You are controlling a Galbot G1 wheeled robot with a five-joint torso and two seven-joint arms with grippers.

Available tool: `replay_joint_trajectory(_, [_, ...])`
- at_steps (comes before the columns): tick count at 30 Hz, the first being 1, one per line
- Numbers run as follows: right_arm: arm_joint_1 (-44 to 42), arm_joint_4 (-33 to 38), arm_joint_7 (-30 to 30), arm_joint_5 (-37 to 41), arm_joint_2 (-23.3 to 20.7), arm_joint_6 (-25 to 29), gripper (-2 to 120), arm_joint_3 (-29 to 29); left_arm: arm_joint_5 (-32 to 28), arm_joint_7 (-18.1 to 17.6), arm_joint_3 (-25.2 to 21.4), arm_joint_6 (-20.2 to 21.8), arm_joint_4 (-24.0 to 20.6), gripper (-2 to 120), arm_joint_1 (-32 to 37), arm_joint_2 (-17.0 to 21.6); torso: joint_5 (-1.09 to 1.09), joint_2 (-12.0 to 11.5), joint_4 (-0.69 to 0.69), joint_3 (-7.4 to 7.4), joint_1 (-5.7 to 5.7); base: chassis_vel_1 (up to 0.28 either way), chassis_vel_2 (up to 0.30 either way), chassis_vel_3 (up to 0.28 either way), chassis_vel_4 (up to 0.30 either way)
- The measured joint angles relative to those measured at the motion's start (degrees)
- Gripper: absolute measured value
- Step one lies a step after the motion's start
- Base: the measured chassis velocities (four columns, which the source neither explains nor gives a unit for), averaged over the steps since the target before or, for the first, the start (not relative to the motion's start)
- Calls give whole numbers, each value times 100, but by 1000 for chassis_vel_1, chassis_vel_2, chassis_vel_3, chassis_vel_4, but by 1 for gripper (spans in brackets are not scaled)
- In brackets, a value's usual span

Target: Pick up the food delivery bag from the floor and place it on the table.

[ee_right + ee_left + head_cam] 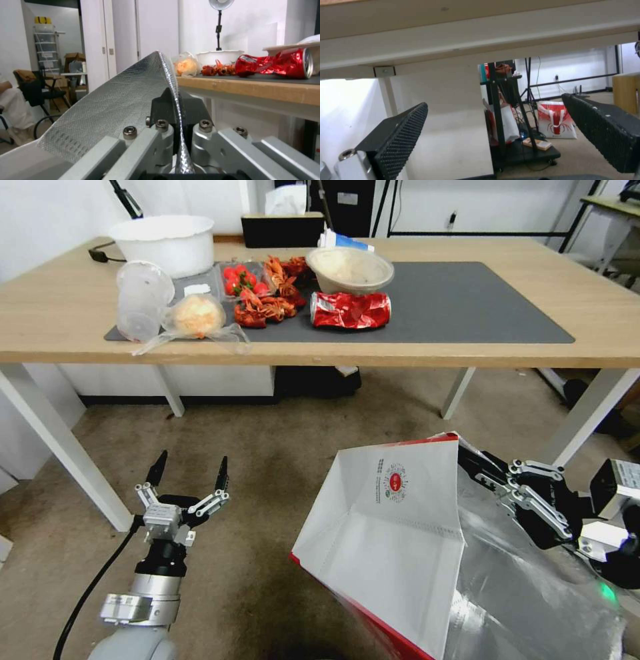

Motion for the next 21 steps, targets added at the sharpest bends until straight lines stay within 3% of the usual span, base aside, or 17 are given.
replay_joint_trajectory(21, [11, -39, 4, -16, 39, -2, 0, -25, 9, -10, 6, 43, 34, 100, -24, -7, 0, 488, 0, 355, 133, 0, 0, 0, 0])
